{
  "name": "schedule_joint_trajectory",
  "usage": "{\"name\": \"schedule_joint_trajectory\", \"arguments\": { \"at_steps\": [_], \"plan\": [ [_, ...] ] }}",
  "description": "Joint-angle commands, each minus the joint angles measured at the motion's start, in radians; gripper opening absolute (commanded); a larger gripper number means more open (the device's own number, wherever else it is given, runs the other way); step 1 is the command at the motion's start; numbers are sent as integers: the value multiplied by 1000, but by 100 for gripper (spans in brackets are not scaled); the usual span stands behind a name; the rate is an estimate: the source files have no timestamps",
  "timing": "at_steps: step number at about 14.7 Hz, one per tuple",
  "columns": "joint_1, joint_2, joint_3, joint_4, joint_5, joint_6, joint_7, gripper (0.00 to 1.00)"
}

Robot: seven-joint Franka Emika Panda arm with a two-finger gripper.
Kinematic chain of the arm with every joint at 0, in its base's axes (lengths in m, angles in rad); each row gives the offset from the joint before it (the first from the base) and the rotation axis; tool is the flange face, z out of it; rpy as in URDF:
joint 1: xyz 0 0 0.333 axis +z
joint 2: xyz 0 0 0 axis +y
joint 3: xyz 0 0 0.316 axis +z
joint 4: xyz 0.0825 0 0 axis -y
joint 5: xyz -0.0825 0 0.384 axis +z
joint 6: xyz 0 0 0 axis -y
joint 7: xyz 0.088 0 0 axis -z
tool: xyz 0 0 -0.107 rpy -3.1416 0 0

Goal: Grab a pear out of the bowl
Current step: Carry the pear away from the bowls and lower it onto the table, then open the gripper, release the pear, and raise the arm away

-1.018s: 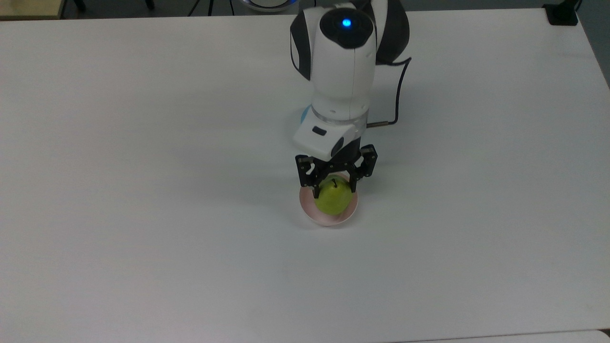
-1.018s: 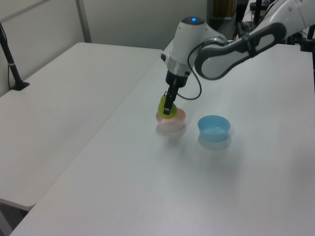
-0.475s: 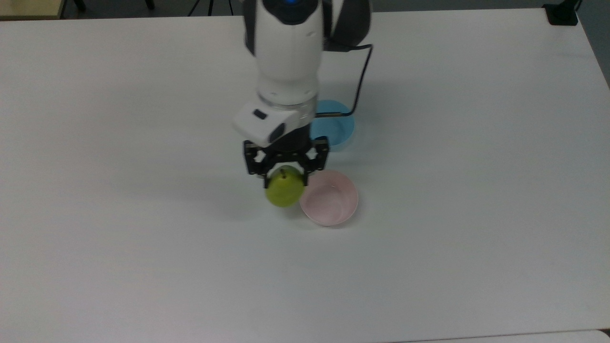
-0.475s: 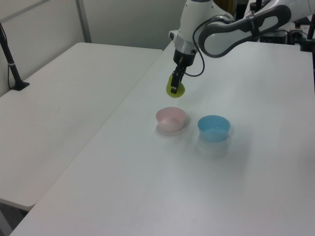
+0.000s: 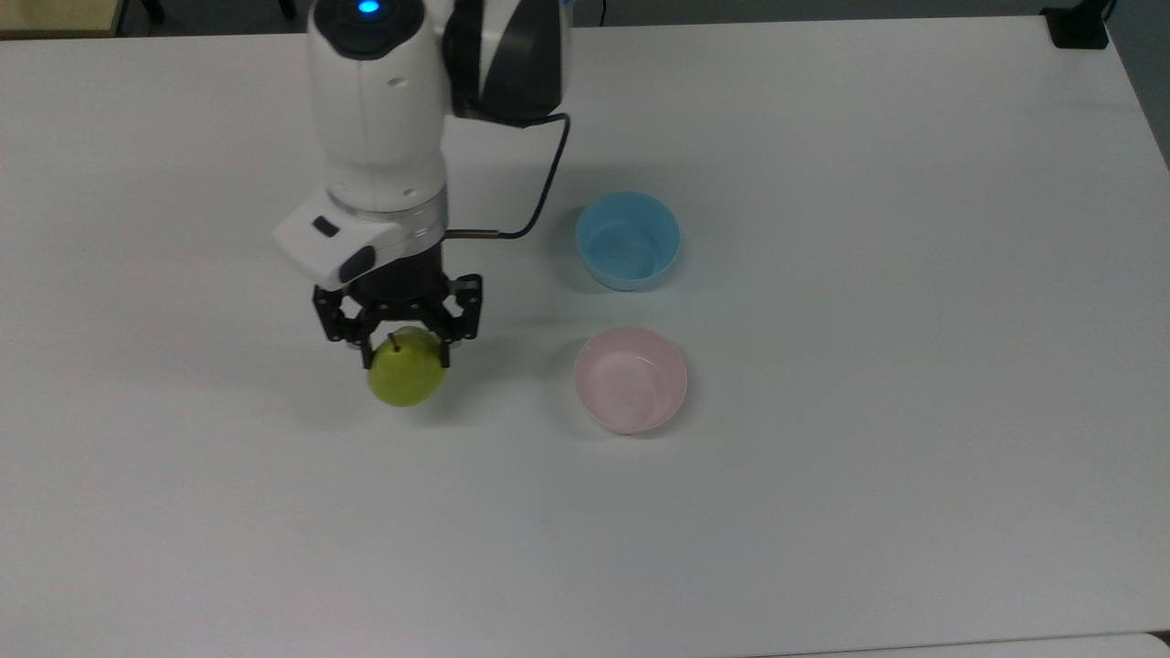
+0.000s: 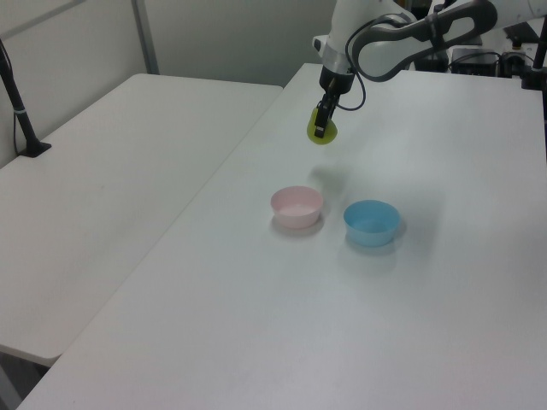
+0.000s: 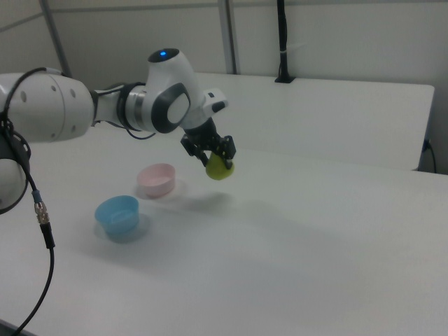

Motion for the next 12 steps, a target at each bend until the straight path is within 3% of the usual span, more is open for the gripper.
{"name": "schedule_joint_trajectory", "arguments": {
  "at_steps": [1, 4, 8, 10, 11, 12],
  "plan": [
    [-15, 40, 2, -17, -12, 78, -18, 39],
    [-32, 80, 2, -19, -23, 139, -18, 41],
    [-32, 109, 2, -20, -29, 182, -18, 55],
    [-35, 108, 2, -22, -31, 182, -17, 75],
    [-35, 108, 2, -28, -31, 182, -17, 78],
    [-35, 108, 2, -29, -34, 182, -14, 92]
  ]
}}
